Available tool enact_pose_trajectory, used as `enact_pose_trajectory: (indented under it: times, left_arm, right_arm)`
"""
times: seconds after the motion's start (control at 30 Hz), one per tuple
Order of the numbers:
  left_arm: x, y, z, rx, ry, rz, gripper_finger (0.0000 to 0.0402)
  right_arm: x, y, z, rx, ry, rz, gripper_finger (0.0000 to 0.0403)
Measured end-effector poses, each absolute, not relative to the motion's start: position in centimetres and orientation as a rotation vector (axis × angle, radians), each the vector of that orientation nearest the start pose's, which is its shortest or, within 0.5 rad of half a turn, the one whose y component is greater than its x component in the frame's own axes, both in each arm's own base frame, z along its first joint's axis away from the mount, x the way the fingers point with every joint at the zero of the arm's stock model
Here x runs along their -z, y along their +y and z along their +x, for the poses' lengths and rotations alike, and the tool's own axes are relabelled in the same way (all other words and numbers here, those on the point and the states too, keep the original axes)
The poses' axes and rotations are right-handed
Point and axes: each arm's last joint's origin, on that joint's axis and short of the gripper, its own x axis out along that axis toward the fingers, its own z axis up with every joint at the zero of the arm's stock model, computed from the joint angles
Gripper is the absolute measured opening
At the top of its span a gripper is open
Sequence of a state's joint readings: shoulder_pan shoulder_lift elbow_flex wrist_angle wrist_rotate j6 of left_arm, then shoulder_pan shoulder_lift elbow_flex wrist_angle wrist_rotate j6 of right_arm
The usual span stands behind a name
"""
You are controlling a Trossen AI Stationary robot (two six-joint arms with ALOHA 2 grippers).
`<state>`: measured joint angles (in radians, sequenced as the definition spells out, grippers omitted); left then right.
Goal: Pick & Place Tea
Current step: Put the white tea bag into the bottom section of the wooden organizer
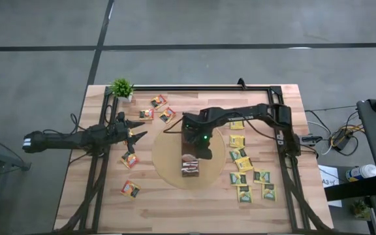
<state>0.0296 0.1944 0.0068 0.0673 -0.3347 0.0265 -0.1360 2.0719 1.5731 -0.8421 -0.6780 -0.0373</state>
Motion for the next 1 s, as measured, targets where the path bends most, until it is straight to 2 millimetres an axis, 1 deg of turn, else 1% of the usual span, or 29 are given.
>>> enact_pose_trajectory:
  times: [0.1,0.23,0.43,0.6,0.87,1.0]
  left_arm:
    - [-15.6,1.3,10.7,-0.362,0.124,0.045,0.0202]
    - [-15.6,1.3,10.7,-0.363,0.124,0.044,0.0202]
    - [-15.6,1.3,10.7,-0.363,0.124,0.045,0.0202]
    - [-15.6,1.3,10.7,-0.363,0.124,0.045,0.0202]
    - [-15.6,1.3,10.7,-0.363,0.124,0.044,0.0202]
    - [-15.6,1.3,10.7,-0.363,0.124,0.044,0.0202]
  right_arm:
    - [-18.0,-3.8,41.2,-0.488,1.248,0.501,0.0008]
    - [-18.6,-3.8,41.1,-0.489,1.259,0.5,0.0008]
    - [-22.0,-3.7,40.4,-0.498,1.24,0.474,0.0008]
    - [-23.2,-3.7,40.4,-0.495,1.249,0.474,0.0008]
    - [-23.1,-3.7,40.3,-0.488,1.26,0.482,0.0008]
    - [-22.6,-3.4,40.7,-0.478,1.257,0.457,0.0008]
